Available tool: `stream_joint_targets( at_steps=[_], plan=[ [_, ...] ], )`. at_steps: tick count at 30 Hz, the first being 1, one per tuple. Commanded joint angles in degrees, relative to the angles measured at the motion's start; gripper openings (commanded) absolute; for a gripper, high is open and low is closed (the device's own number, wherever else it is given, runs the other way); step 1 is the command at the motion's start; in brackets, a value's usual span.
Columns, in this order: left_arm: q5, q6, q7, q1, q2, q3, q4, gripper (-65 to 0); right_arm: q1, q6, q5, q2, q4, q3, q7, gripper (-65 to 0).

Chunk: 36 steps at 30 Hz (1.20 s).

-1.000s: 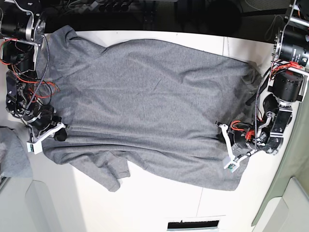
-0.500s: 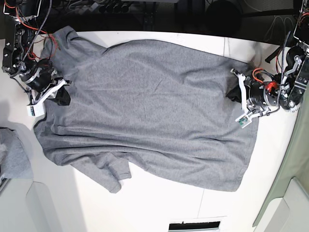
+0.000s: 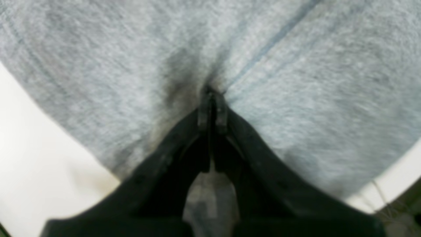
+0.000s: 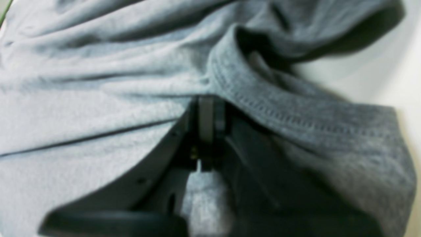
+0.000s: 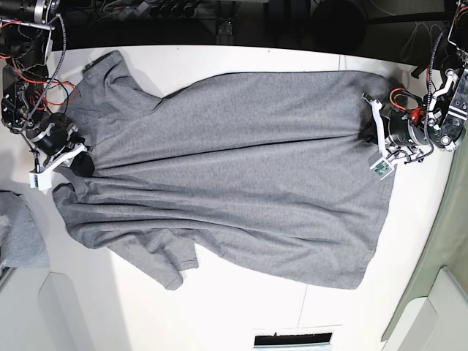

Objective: Layout the t-shirt on the table in an organized manner, then fold the t-shirt properly
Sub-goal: 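Release the shirt with both grippers and lift them away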

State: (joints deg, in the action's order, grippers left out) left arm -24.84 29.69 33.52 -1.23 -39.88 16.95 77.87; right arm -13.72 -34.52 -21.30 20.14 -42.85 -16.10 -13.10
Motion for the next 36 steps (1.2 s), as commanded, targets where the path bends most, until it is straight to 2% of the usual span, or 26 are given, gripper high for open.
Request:
stream_joint_targets(
  at_steps=[1, 8, 10, 13, 16, 19, 25, 28, 33, 34, 36],
  plan=[
    [0.7, -0.79, -0.87, 1.46, -1.05, -0.63, 0.44, -61.5, -0.96, 3.23, 2.43, 0.98, 0.15, -0.11, -1.64, -65.0],
    [1.55, -0.85, 0.92, 6.12, 2.86, -0.63, 0.44, -61.5, -4.39, 3.21, 1.46, 0.96, -0.33, -0.11, -1.64, -65.0],
    [1.42, -2.19, 2.71, 7.17, 2.71, -0.68, 0.46, -61.5, -4.33, 3.13, 0.02, 0.98, -1.6, -0.13, -1.7, -65.0],
    [0.7, -2.23, 4.13, 7.72, 1.73, -2.12, 1.84, -61.5, -3.74, 1.66, -1.4, 0.98, -4.68, -0.85, -2.21, -65.0],
    [-4.2, -2.1, 4.46, 5.84, -0.52, -5.7, 5.14, -61.5, -1.09, 1.68, -2.54, 0.98, -10.93, -3.54, -4.72, -65.0],
    [-9.46, 0.57, 6.95, 1.68, -1.6, -11.45, 9.01, -61.5, 4.07, 1.75, -4.33, 0.96, -19.47, -8.02, -8.85, -65.0],
    [-23.19, 7.8, 10.82, -7.54, -1.53, -22.95, 11.54, -61.5, 14.8, 1.9, -13.79, 1.05, -31.8, -18.01, -18.1, -65.0],
    [-27.45, 10.31, 13.55, -12.74, -0.17, -28.76, 12.37, -60.7, 19.78, 1.88, -17.11, 1.49, -33.33, -22.32, -21.66, -58.7],
    [-30.77, 10.31, 14.93, -19.87, 3.23, -34.23, 12.46, -38.3, 26.84, 1.7, -17.73, 1.86, -33.27, -23.12, -21.86, -37.4],
    [-30.91, 10.31, 14.93, -20.7, 3.82, -34.73, 12.46, -36.2, 27.56, 1.7, -17.68, 1.84, -33.27, -22.73, -21.84, -33.3],
    [-30.67, 10.31, 14.64, -21.88, 5.31, -35.91, 12.46, -35.9, 28.57, 1.7, -17.49, 1.7, -33.14, -22.03, -21.66, -28.4]
  ],
)
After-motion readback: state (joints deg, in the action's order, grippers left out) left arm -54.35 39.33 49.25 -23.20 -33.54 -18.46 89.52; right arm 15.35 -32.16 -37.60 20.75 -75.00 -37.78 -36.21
